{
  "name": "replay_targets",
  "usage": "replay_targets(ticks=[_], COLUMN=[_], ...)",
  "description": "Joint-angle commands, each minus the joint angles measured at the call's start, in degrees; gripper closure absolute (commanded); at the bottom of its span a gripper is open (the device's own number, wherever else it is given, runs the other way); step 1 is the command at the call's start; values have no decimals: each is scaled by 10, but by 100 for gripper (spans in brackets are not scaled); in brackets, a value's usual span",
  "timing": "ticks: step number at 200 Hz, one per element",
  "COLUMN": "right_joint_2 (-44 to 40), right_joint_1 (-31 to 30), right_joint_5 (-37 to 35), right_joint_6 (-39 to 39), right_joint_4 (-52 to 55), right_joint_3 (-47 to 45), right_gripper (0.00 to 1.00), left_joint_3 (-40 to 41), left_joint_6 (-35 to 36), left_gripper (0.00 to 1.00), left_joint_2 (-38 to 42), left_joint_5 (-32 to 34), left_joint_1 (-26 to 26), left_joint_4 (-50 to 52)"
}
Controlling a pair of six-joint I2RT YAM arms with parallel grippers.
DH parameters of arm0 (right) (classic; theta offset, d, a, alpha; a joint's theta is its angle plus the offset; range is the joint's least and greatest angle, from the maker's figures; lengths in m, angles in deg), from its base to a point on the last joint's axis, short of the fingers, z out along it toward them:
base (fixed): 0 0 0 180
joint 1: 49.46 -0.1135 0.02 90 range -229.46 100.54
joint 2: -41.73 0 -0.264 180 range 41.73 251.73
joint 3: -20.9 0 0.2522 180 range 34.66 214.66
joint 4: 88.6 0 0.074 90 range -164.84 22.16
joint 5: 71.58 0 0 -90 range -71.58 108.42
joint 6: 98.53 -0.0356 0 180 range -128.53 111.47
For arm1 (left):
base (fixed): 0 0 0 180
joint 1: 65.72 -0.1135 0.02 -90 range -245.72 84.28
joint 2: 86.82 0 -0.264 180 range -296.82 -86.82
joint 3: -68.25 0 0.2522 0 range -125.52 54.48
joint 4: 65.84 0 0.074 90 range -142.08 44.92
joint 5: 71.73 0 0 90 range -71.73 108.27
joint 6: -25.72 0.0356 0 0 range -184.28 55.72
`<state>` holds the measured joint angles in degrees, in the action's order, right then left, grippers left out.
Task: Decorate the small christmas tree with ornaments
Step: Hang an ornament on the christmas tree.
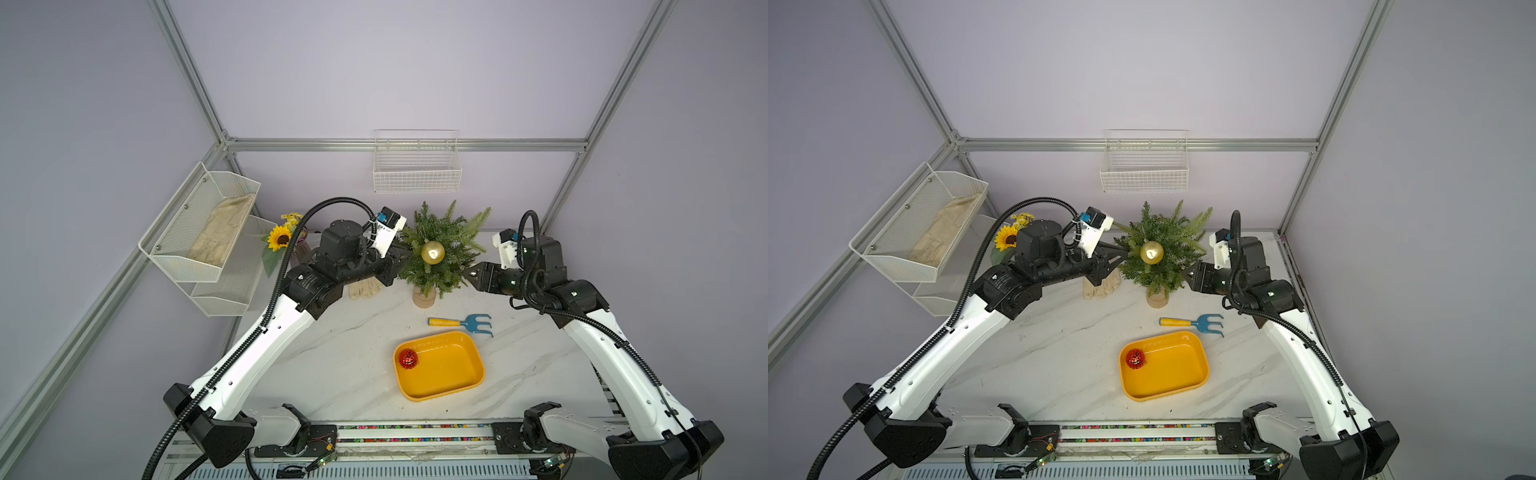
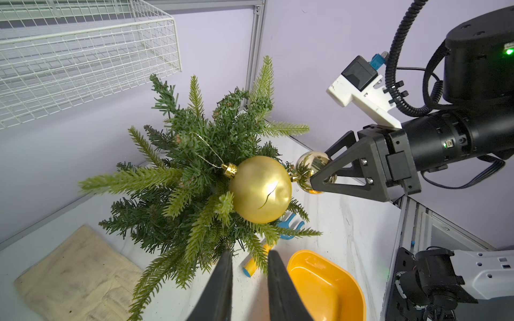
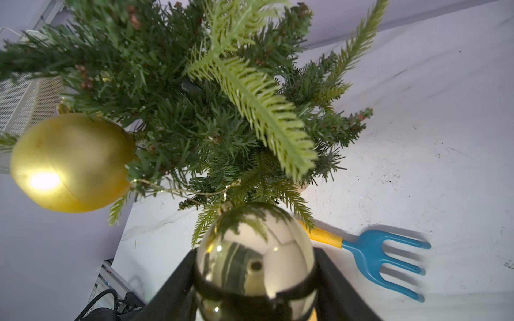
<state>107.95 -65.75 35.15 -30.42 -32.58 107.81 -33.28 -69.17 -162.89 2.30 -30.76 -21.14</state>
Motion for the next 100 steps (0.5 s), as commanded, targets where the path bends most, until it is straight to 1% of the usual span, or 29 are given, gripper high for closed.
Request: replay_targets(ticks=[1,28,43,67,82,100], right_joint_2=[-2,-2,0,-4,-3,1], right_joint_1=[-3,-3,-3,-3,-3,-3], right_joint_5=[-24,-22,-20,-12,-13,-21], right_joint_6=[11,13,13,10,7,8], right_joint_4=[17,13,10,-3,-6,-3], right_joint_3=[2,0,1,-2,-3,-3], right_gripper=[60,60,58,47,38,32], left_joint_3=[-22,-22,-23,-24,-25,-26], left_joint_6=[3,3,3,3,3,3], left_gripper=[76,76,76,76,76,76], left_joint_2=[-1,-1,-1,-2,-2,-3], left_joint_5=[2,3,2,2,2,2], left_joint_1=[3,3,2,3,2,3], left_joint_4=[-13,-13,-13,-13,-13,-13])
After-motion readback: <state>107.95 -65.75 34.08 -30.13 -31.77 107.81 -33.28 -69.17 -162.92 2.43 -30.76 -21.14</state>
